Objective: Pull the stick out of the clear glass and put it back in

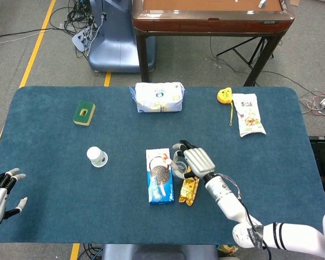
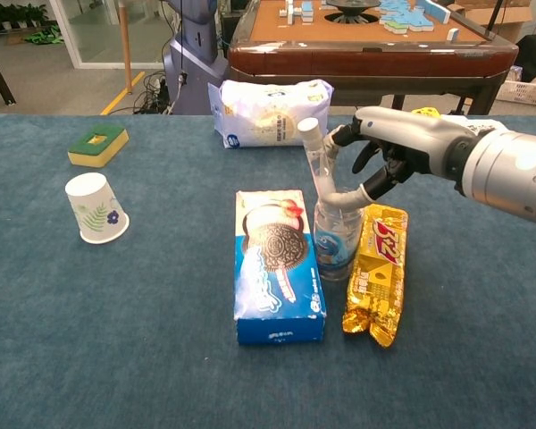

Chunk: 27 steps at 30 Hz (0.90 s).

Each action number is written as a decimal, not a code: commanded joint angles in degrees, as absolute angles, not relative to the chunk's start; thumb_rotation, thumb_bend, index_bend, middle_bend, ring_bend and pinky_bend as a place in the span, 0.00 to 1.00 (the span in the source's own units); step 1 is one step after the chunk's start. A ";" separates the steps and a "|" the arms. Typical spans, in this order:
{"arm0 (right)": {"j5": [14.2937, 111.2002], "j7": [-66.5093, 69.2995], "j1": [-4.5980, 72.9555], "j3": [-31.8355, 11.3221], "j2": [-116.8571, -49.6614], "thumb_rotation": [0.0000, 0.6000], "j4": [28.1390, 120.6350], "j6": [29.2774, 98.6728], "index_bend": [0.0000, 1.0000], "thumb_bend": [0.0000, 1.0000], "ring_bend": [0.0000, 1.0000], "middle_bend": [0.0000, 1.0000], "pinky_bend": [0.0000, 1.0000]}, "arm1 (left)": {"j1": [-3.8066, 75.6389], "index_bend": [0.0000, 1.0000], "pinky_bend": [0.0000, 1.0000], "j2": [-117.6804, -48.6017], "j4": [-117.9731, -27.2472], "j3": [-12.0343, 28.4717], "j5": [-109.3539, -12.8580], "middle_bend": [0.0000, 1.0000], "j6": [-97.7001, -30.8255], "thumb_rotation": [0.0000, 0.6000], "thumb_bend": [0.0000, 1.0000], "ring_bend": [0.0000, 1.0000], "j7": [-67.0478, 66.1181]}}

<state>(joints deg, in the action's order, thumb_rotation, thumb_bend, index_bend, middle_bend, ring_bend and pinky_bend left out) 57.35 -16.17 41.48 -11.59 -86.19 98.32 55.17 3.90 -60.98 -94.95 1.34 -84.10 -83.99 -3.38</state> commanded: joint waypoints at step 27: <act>61.79 -14.05 39.83 -11.69 -82.58 1.00 103.87 59.54 0.63 0.44 0.08 0.27 0.23 | 3.88 0.25 0.36 -61.24 -94.88 1.34 -84.01 0.16 -83.84 1.00 0.33 0.15 -4.09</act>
<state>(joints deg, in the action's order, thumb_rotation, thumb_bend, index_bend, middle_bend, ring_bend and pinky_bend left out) 61.46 -14.26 40.06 -11.65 -82.87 103.54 59.23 3.88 -61.22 -94.88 1.34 -84.02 -83.85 -4.06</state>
